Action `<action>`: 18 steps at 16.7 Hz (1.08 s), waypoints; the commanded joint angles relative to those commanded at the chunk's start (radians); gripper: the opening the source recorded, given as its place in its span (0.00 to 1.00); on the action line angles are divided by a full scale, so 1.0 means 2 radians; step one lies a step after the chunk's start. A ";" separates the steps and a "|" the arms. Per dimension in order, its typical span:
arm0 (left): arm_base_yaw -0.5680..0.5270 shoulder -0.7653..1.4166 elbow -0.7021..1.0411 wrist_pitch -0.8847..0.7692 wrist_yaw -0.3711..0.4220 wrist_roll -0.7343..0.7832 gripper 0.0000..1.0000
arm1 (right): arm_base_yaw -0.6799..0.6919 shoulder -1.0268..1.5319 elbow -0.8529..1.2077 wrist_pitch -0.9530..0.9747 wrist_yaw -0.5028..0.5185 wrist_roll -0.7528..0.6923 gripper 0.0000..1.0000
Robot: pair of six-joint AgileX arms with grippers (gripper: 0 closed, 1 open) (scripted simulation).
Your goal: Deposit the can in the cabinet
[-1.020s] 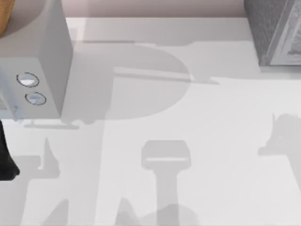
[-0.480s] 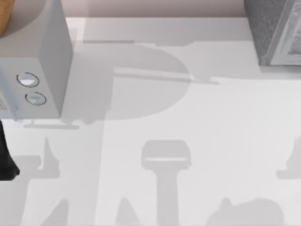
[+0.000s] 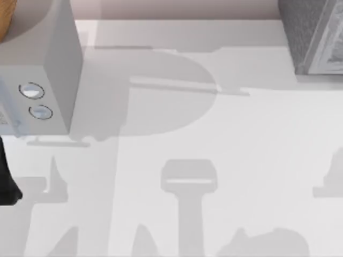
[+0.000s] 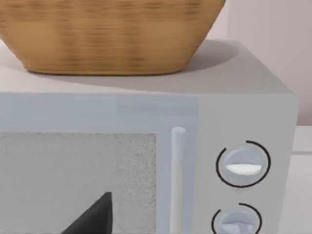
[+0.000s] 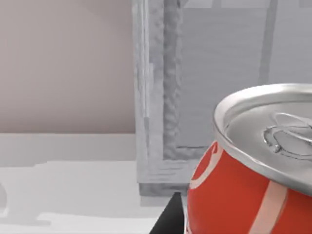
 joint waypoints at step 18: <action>0.000 0.000 0.000 0.000 0.000 0.000 1.00 | 0.074 0.553 0.730 -0.178 0.083 0.005 0.00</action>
